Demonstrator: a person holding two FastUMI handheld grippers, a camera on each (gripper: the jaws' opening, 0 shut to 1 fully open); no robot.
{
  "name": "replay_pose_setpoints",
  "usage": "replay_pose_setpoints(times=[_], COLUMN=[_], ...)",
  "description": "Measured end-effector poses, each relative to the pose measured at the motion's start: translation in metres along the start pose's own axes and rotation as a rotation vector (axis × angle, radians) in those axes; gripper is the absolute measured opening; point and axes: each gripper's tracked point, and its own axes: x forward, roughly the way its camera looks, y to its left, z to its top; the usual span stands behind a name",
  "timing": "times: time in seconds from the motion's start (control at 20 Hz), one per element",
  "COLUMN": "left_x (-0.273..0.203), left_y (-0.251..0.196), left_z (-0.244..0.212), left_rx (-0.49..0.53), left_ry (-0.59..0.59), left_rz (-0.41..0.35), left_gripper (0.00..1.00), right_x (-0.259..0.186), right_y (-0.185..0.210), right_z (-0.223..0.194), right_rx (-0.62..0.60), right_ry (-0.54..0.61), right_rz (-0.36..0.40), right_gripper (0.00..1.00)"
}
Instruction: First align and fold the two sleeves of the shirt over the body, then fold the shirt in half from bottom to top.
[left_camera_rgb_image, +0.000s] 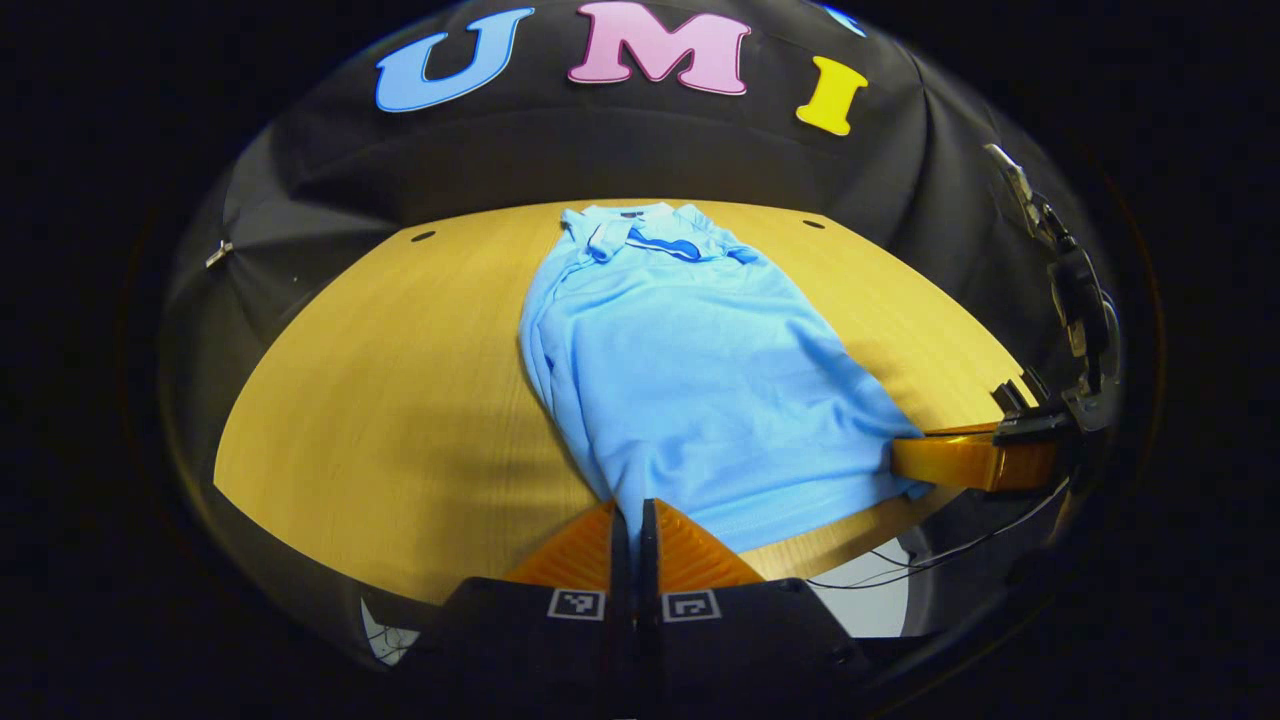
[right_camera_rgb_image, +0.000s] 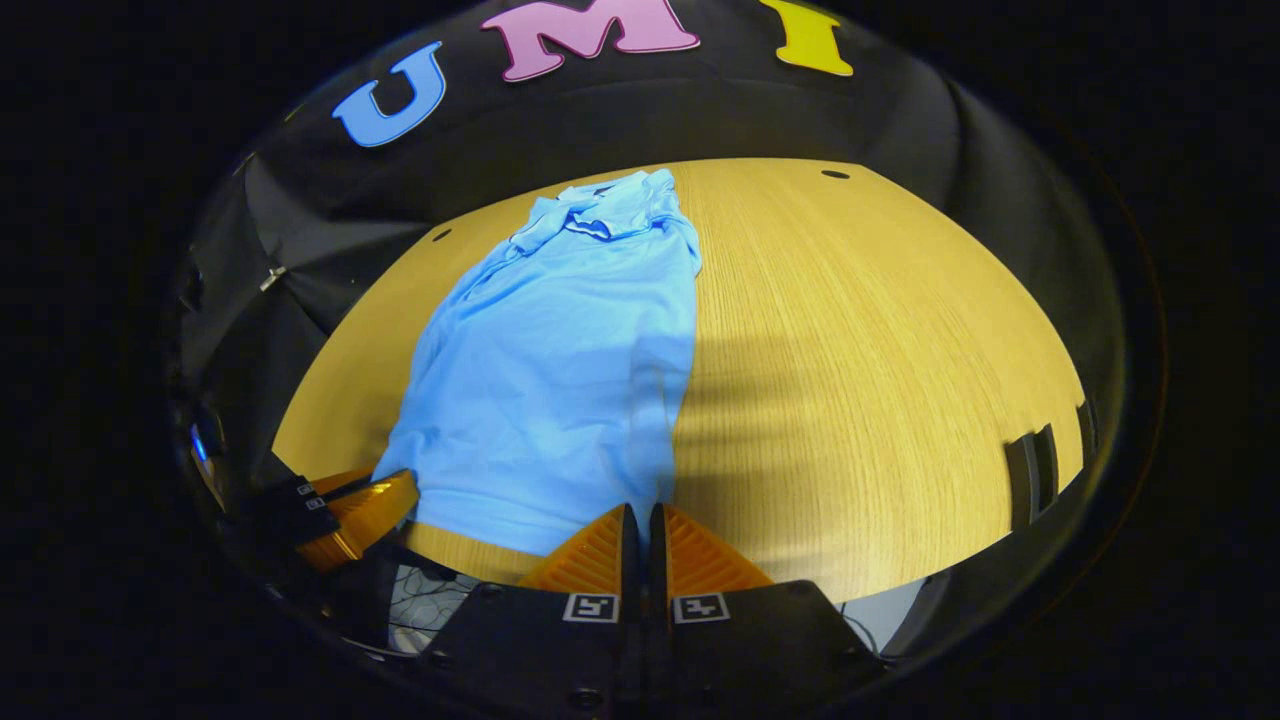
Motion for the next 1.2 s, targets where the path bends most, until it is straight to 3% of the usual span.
replay_pose_setpoints(times=[0.15,0.3,0.5,0.75,1.1,1.2], left_x=[-0.001,0.000,-0.009,-0.025,-0.023,-0.018], left_y=[-0.001,-0.002,-0.005,-0.008,-0.004,-0.001], left_z=[0.003,0.003,0.016,0.066,0.183,0.213], left_rx=[-0.056,-0.033,-0.083,-0.056,0.023,-0.003], left_ry=[0.045,0.078,0.091,0.058,-0.061,-0.086], left_rz=[-0.025,-0.022,-0.018,-0.007,0.022,0.021], left_gripper=[0.06,0.06,0.06,0.06,0.06,0.06], right_x=[-0.001,-0.001,-0.003,-0.013,-0.003,-0.005], right_y=[-0.004,-0.002,-0.001,0.006,0.021,0.027], right_z=[0.003,0.006,0.032,0.102,0.187,0.221], right_rx=[0.017,-0.011,-0.045,-0.067,-0.094,-0.134], right_ry=[0.032,0.057,0.058,-0.024,-0.073,-0.115], right_rz=[0.004,0.011,0.026,0.065,0.136,0.156], right_gripper=[0.05,0.05,0.05,0.05,0.05,0.05])
